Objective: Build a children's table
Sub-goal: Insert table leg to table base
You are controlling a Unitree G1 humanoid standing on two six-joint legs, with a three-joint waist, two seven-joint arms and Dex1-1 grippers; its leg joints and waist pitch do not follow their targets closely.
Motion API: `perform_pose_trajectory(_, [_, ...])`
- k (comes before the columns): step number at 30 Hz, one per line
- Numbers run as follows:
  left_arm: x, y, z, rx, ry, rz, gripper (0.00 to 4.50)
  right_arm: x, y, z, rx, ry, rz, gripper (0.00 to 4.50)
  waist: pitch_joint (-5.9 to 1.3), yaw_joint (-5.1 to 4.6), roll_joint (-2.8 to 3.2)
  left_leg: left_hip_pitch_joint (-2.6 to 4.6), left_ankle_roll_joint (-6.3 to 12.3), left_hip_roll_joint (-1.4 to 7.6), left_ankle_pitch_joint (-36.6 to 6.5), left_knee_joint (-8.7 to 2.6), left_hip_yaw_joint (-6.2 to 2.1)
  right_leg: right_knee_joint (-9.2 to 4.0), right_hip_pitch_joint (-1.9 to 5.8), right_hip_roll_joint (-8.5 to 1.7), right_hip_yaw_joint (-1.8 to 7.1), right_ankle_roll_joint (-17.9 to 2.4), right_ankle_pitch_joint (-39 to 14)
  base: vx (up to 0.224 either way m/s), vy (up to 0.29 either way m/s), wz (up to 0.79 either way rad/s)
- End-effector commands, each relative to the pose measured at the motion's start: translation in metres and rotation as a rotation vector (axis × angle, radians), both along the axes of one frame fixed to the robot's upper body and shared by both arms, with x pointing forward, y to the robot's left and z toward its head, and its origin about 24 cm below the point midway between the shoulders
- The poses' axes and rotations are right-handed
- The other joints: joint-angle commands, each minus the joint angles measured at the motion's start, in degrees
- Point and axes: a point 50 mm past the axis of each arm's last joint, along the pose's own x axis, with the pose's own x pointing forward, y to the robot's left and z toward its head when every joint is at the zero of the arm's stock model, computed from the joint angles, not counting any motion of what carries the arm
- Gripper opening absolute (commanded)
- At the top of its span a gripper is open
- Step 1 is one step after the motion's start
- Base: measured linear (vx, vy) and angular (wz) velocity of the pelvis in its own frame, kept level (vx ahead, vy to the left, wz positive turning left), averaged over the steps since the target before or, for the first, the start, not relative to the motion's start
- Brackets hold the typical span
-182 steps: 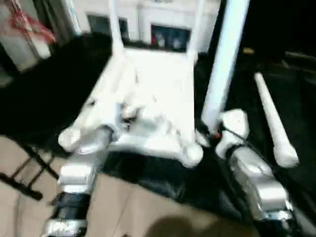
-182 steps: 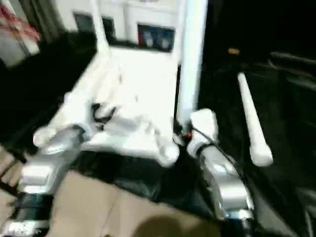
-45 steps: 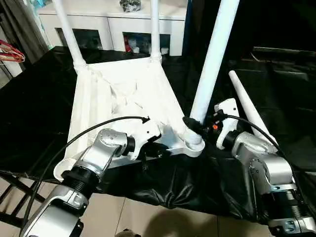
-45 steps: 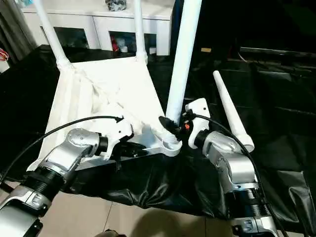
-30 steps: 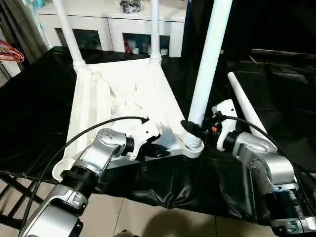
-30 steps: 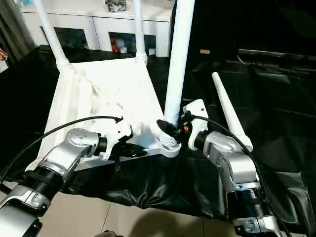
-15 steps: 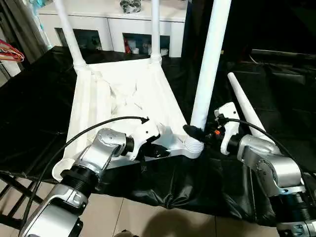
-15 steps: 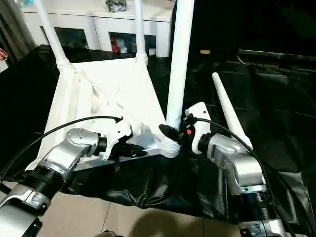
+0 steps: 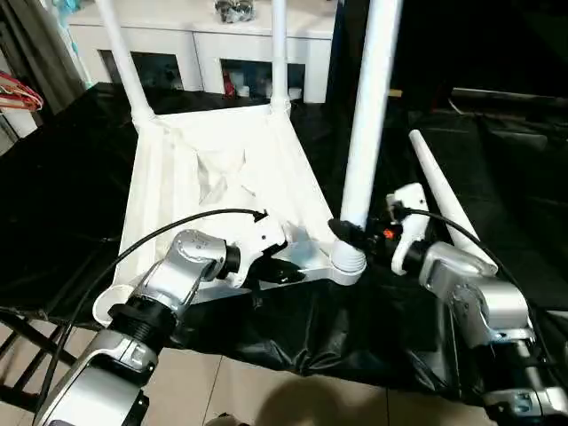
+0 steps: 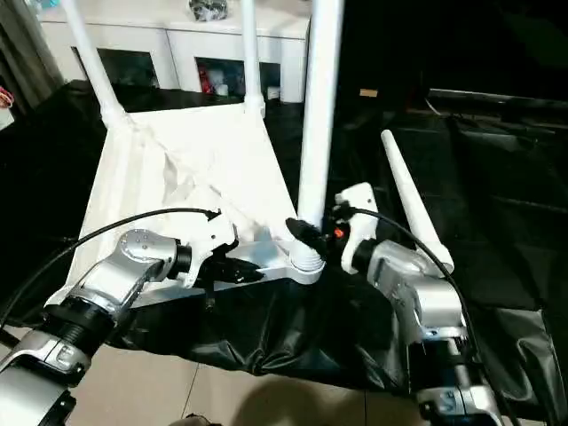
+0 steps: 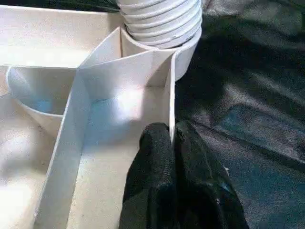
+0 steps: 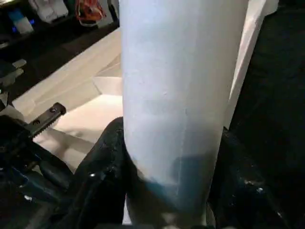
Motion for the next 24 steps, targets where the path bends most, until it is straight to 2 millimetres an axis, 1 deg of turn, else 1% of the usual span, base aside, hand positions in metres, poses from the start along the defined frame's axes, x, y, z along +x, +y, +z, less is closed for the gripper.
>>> perform_pose_trajectory(1, [0.006, 0.000, 0.009, -0.016, -0.021, 0.011, 0.00, -0.008, -0.005, -0.018, 0.027, 0.071, -0.030, 1.87, -3.39, 0.18, -0.12, 1.15, 1.09, 4.42, -11.49, -4.41, -1.70, -4.32, 2.70, -5.72, 2.81, -13.32, -10.19, 0.000, 0.000, 0.00])
perform_pose_trajectory(3, [0.007, 0.000, 0.009, -0.017, -0.023, 0.016, 0.00, -0.009, -0.007, -0.020, 0.037, 0.076, -0.037, 1.87, -3.37, 0.14, -0.20, 1.10, 1.14, 4.38, -11.56, -4.43, -1.67, -4.36, 2.72, -5.68, 2.80, -13.31, -10.24, 0.000, 0.000, 0.00])
perform_pose_trajectory(4, [0.008, -0.001, 0.010, -0.022, -0.026, 0.027, 0.00, -0.014, -0.010, -0.028, 0.046, 0.087, -0.057, 1.87, -3.37, 0.16, -0.05, 1.13, 1.13, 4.46, -11.76, -4.50, -1.71, -4.42, 2.69, -5.72, 2.76, -13.33, -10.46, 0.000, 0.000, 0.00])
perform_pose_trajectory(5, [0.008, -0.001, 0.010, -0.022, -0.026, 0.028, 0.00, -0.014, -0.010, -0.029, 0.046, 0.088, -0.058, 1.87, -3.36, 0.16, 0.04, 1.09, 1.08, 4.42, -11.95, -4.45, -1.70, -4.42, 2.65, -5.72, 2.79, -13.34, -10.53, 0.000, 0.000, 0.00])
perform_pose_trajectory(6, [0.009, -0.001, 0.010, -0.023, -0.028, 0.030, 0.00, -0.015, -0.011, -0.031, 0.046, 0.089, -0.063, 1.87, -3.38, 0.15, -0.10, 1.13, 1.03, 4.43, -12.04, -4.52, -1.73, -4.41, 2.70, -5.69, 2.76, -13.38, -10.45, 0.000, 0.000, 0.00])
perform_pose_trajectory(7, [0.009, -0.001, 0.011, -0.024, -0.030, 0.034, 0.00, -0.017, -0.012, -0.033, 0.055, 0.087, -0.073, 1.87, -3.32, 0.19, 0.14, 1.06, 1.02, 4.40, -12.10, -4.54, -1.77, -4.41, 2.70, -5.69, 2.77, -13.37, -10.51, 0.000, 0.000, 0.00])
perform_pose_trajectory(8, [0.010, -0.001, 0.011, -0.025, -0.032, 0.038, 0.00, -0.019, -0.012, -0.034, 0.065, 0.084, -0.084, 1.87, -3.30, 0.19, 0.26, 1.19, 0.88, 4.43, -12.85, -4.58, -1.75, -4.57, 2.58, -5.70, 2.78, -13.27, -11.19, 0.000, 0.000, 0.00])
perform_pose_trajectory(9, [0.010, -0.001, 0.011, -0.025, -0.033, 0.041, 0.00, -0.021, -0.013, -0.035, 0.069, 0.082, -0.089, 1.87, -3.27, 0.21, 0.19, 1.25, 0.83, 4.47, -13.22, -4.62, -1.75, -4.65, 2.57, -5.71, 2.79, -13.23, -11.52, 0.000, 0.000, 0.00])
perform_pose_trajectory(10, [0.011, -0.002, 0.011, -0.027, -0.036, 0.048, 0.00, -0.024, -0.014, -0.037, 0.075, 0.079, -0.097, 1.87, -3.24, 0.29, 0.35, 1.27, 0.66, 4.50, -13.82, -4.68, -1.82, -4.68, 2.55, -5.76, 2.81, -13.17, -12.10, 0.000, 0.000, 0.00])
perform_pose_trajectory(11, [0.011, -0.002, 0.011, -0.028, -0.038, 0.051, 0.00, -0.026, -0.014, -0.039, 0.075, 0.076, -0.100, 1.87, -3.21, 0.26, 0.25, 1.22, 0.68, 4.50, -14.01, -4.72, -1.80, -4.77, 2.57, -5.75, 2.83, -13.04, -12.30, 0.000, 0.000, 0.00])
perform_pose_trajectory(12, [0.012, -0.003, 0.011, -0.028, -0.040, 0.055, 0.00, -0.028, -0.014, -0.040, 0.075, 0.071, -0.103, 1.87, -3.30, 0.37, 0.31, 1.32, 0.51, 4.58, -14.15, -4.78, -1.91, -4.65, 2.58, -5.78, 2.79, -12.98, -12.18, 0.000, 0.000, 0.00])
perform_pose_trajectory(13, [0.012, -0.003, 0.011, -0.030, -0.043, 0.059, 0.00, -0.030, -0.014, -0.042, 0.071, 0.066, -0.108, 1.87, -3.23, 0.35, 0.21, 1.15, 0.59, 4.54, -14.26, -4.80, -1.85, -4.75, 2.56, -5.77, 2.80, -12.88, -12.19, 0.000, 0.000, 0.00])
perform_pose_trajectory(16, [0.014, -0.006, 0.012, -0.036, -0.048, 0.068, 0.00, -0.038, -0.015, -0.050, 0.049, 0.044, -0.121, 1.87, -3.06, 0.47, 0.24, 1.32, 0.44, 4.57, -15.83, -4.91, -1.87, -5.09, 2.33, -5.88, 2.86, -12.35, -15.03, 0.000, 0.000, 0.00])
perform_pose_trajectory(17, [0.014, -0.006, 0.012, -0.036, -0.049, 0.069, 0.00, -0.039, -0.015, -0.050, 0.048, 0.043, -0.122, 1.87, -2.96, 0.54, 0.17, 1.30, 0.40, 4.57, -16.37, -5.02, -1.94, -5.22, 2.36, -5.89, 2.86, -11.89, -16.44, 0.000, 0.000, 0.00])
perform_pose_trajectory(18, [0.014, -0.006, 0.012, -0.037, -0.049, 0.069, 0.00, -0.039, -0.015, -0.051, 0.048, 0.043, -0.122, 1.87, -2.96, 0.54, 0.17, 1.30, 0.40, 4.57, -16.37, -5.02, -1.94, -5.22, 2.36, -5.89, 2.86, -11.89, -16.44, 0.000, 0.000, 0.00])
perform_pose_trajectory(19, [0.015, -0.008, 0.014, -0.041, -0.052, 0.072, 0.00, -0.044, -0.014, -0.053, 0.049, 0.034, -0.125, 1.87, -2.89, 0.58, 0.33, 1.42, 0.23, 4.61, -17.42, -5.14, -1.99, -5.49, 2.19, -5.87, 2.86, -11.22, -18.54, 0.000, 0.000, 0.00])
perform_pose_trajectory(20, [0.015, -0.008, 0.014, -0.041, -0.052, 0.072, 0.00, -0.044, -0.014, -0.053, 0.049, 0.033, -0.125, 1.87, -2.90, 0.63, 0.27, 1.51, 0.03, 4.63, -17.96, -5.17, -2.04, -5.55, 2.13, -5.92, 2.94, -10.91, -19.18, 0.000, 0.000, 0.00])
perform_pose_trajectory(21, [0.016, -0.008, 0.014, -0.042, -0.053, 0.072, 0.00, -0.045, -0.014, -0.052, 0.050, 0.024, -0.130, 1.87, -2.87, 0.63, 0.42, 1.45, -0.02, 4.68, -18.02, -5.26, -2.11, -5.54, 2.13, -5.93, 2.96, -10.86, -19.20, 0.000, 0.000, 0.00])
perform_pose_trajectory(24, [0.016, -0.008, 0.014, -0.044, -0.054, 0.073, 0.00, -0.045, -0.016, -0.046, 0.050, -0.005, -0.146, 1.87, -2.85, 0.57, 0.34, 1.46, -0.19, 4.66, -18.60, -5.39, -2.13, -5.63, 2.03, -5.84, 2.98, -10.49, -19.35, 0.000, 0.000, 0.00])
